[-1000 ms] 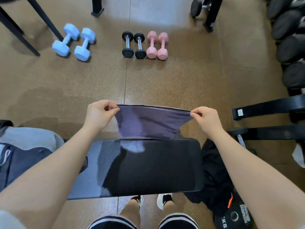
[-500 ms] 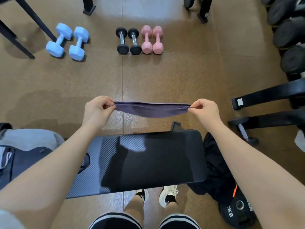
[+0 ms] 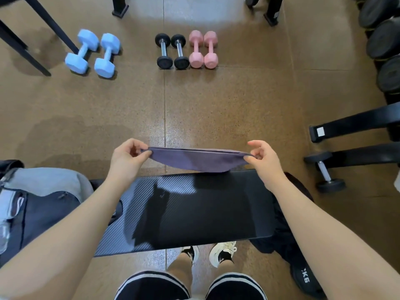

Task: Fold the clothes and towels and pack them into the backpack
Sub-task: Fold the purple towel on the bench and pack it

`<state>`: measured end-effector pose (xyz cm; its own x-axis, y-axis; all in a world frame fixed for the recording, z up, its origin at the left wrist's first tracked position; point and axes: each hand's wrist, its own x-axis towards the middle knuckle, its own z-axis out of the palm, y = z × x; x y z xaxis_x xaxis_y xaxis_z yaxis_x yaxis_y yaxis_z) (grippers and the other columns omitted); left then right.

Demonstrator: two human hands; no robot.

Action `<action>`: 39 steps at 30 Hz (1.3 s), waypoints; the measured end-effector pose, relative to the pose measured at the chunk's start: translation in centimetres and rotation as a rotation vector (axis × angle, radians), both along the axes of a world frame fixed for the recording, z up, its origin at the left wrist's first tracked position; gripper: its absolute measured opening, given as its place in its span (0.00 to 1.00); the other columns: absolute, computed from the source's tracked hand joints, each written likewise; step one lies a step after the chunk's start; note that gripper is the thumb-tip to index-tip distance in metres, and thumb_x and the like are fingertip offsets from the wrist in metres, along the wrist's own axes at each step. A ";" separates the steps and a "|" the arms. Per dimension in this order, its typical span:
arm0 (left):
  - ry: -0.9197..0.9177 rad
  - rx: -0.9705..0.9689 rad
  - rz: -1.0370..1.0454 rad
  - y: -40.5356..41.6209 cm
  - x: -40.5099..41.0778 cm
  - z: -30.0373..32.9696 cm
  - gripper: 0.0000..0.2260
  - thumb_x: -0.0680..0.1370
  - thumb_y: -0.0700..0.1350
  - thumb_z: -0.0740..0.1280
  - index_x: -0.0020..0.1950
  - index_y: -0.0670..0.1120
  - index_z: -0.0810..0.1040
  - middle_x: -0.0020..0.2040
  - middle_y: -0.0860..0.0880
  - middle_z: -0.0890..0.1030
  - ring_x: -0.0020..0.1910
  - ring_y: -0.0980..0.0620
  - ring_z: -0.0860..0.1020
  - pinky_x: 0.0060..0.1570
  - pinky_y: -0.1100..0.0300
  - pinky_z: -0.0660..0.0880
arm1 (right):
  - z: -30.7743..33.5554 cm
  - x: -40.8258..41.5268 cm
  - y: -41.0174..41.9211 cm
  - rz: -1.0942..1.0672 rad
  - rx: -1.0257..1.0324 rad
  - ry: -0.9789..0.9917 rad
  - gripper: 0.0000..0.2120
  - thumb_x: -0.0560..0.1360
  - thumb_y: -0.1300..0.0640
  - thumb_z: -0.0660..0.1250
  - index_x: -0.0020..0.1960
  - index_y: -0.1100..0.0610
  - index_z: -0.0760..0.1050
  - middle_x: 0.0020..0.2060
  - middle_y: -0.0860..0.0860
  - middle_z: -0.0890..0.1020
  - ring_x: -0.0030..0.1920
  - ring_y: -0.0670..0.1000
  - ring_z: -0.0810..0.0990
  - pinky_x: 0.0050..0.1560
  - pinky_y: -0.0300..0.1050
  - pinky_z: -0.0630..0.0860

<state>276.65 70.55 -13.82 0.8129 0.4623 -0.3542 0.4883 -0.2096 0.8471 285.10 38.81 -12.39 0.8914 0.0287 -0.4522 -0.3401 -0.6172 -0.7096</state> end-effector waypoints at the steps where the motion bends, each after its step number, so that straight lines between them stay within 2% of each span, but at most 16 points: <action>1: 0.017 0.040 -0.033 0.0 0.3 0.0 0.12 0.72 0.34 0.70 0.38 0.51 0.74 0.36 0.49 0.74 0.34 0.54 0.69 0.37 0.64 0.66 | -0.3 0.2 -0.1 0.066 -0.049 0.007 0.08 0.73 0.64 0.66 0.50 0.54 0.75 0.40 0.52 0.76 0.41 0.50 0.73 0.45 0.43 0.71; 3: 0.064 0.163 -0.106 0.1 1.3 0.0 0.10 0.72 0.35 0.69 0.46 0.50 0.77 0.40 0.49 0.77 0.37 0.53 0.71 0.37 0.69 0.66 | -0.5 1.1 0.2 0.110 -0.132 0.014 0.05 0.73 0.63 0.66 0.44 0.54 0.77 0.37 0.50 0.77 0.40 0.50 0.74 0.44 0.46 0.72; 5: 0.101 0.298 -0.129 0.1 3.0 0.3 0.09 0.73 0.37 0.68 0.52 0.45 0.81 0.44 0.49 0.79 0.42 0.53 0.73 0.40 0.71 0.63 | -0.3 2.6 0.6 0.016 -0.078 -0.010 0.04 0.72 0.64 0.66 0.42 0.56 0.77 0.33 0.48 0.76 0.37 0.48 0.73 0.42 0.45 0.72; 9: 0.012 0.324 -0.046 -0.8 6.4 1.5 0.06 0.74 0.37 0.66 0.48 0.43 0.82 0.42 0.48 0.79 0.42 0.53 0.73 0.40 0.69 0.63 | 1.3 5.7 1.5 -0.217 0.135 -0.080 0.05 0.72 0.68 0.66 0.43 0.59 0.77 0.34 0.49 0.77 0.38 0.48 0.74 0.41 0.40 0.71; 11: -0.066 0.269 -0.035 -1.3 6.8 1.8 0.06 0.75 0.36 0.66 0.47 0.43 0.82 0.42 0.49 0.79 0.41 0.53 0.74 0.39 0.70 0.67 | 1.9 6.0 1.2 -0.263 0.140 -0.153 0.06 0.71 0.68 0.67 0.42 0.59 0.79 0.35 0.51 0.79 0.39 0.48 0.75 0.44 0.43 0.72; 13: -0.049 0.257 -0.082 -1.5 5.8 1.4 0.05 0.75 0.37 0.67 0.47 0.44 0.82 0.42 0.48 0.80 0.39 0.52 0.74 0.38 0.70 0.68 | 1.9 4.9 -0.1 -0.159 0.007 -0.187 0.06 0.70 0.67 0.68 0.43 0.59 0.81 0.42 0.52 0.81 0.44 0.50 0.78 0.49 0.45 0.74; 16: 0.092 0.374 -0.272 -1.6 2.2 -1.0 0.04 0.73 0.39 0.69 0.47 0.44 0.83 0.39 0.43 0.81 0.37 0.45 0.75 0.37 0.59 0.69 | 0.3 1.1 -2.6 0.204 -0.303 -0.235 0.07 0.69 0.67 0.67 0.44 0.63 0.83 0.50 0.55 0.83 0.51 0.55 0.79 0.53 0.46 0.74; 19: 0.188 0.418 -0.448 -2.6 -1.8 -3.9 0.05 0.73 0.38 0.69 0.47 0.43 0.83 0.40 0.41 0.82 0.47 0.41 0.76 0.46 0.54 0.72 | -2.3 -2.7 -4.2 0.413 -0.445 -0.158 0.07 0.72 0.65 0.65 0.47 0.61 0.81 0.51 0.55 0.82 0.53 0.57 0.79 0.54 0.49 0.75; 21: 0.223 0.439 -0.484 -3.7 -4.2 -5.7 0.07 0.73 0.37 0.68 0.48 0.44 0.82 0.41 0.42 0.82 0.52 0.41 0.74 0.51 0.52 0.72 | -3.9 -4.9 -5.0 0.444 -0.468 -0.093 0.07 0.73 0.64 0.64 0.49 0.60 0.80 0.49 0.55 0.82 0.52 0.57 0.78 0.54 0.53 0.75; 24: 0.266 0.483 -0.565 -5.5 -7.9 -8.1 0.07 0.73 0.35 0.66 0.48 0.42 0.80 0.44 0.40 0.81 0.54 0.40 0.74 0.53 0.50 0.71 | -6.6 -8.0 -6.6 0.493 -0.443 0.005 0.06 0.73 0.62 0.64 0.48 0.59 0.78 0.46 0.54 0.82 0.49 0.55 0.78 0.52 0.52 0.76; 27: 0.254 0.509 -0.684 -7.0 -11.5 -10.0 0.08 0.71 0.36 0.60 0.45 0.40 0.78 0.44 0.38 0.80 0.49 0.38 0.76 0.49 0.48 0.73 | -9.1 -11.0 -8.4 0.546 -0.412 0.125 0.06 0.74 0.61 0.63 0.48 0.57 0.77 0.46 0.52 0.82 0.48 0.54 0.78 0.51 0.52 0.77; 30: 0.260 0.521 -0.776 -8.8 -15.1 -11.2 0.09 0.69 0.38 0.58 0.44 0.40 0.77 0.40 0.38 0.80 0.43 0.37 0.77 0.44 0.49 0.73 | -10.9 -13.5 -10.1 0.578 -0.433 0.132 0.05 0.75 0.61 0.62 0.48 0.56 0.76 0.43 0.53 0.81 0.45 0.55 0.77 0.45 0.49 0.75; 32: 0.301 0.517 -0.767 -10.3 -17.7 -11.2 0.07 0.72 0.36 0.60 0.46 0.41 0.77 0.41 0.39 0.80 0.44 0.37 0.76 0.45 0.49 0.72 | -11.5 -15.4 -11.2 0.599 -0.453 0.163 0.04 0.74 0.60 0.62 0.46 0.54 0.75 0.42 0.53 0.80 0.43 0.56 0.77 0.41 0.49 0.73; 36: 0.448 0.442 -0.708 -12.7 -21.9 -10.3 0.07 0.75 0.37 0.60 0.50 0.44 0.74 0.47 0.44 0.80 0.47 0.40 0.75 0.44 0.52 0.70 | -11.8 -19.2 -13.1 0.631 -0.447 0.287 0.06 0.74 0.61 0.61 0.42 0.51 0.70 0.41 0.54 0.80 0.44 0.57 0.77 0.43 0.51 0.73; 39: 0.444 0.378 -0.598 -13.3 -22.8 -10.8 0.06 0.76 0.38 0.61 0.50 0.44 0.74 0.46 0.44 0.81 0.45 0.42 0.76 0.45 0.52 0.71 | -12.4 -20.2 -13.6 0.574 -0.399 0.327 0.04 0.76 0.61 0.60 0.43 0.53 0.71 0.41 0.53 0.79 0.44 0.56 0.77 0.41 0.48 0.71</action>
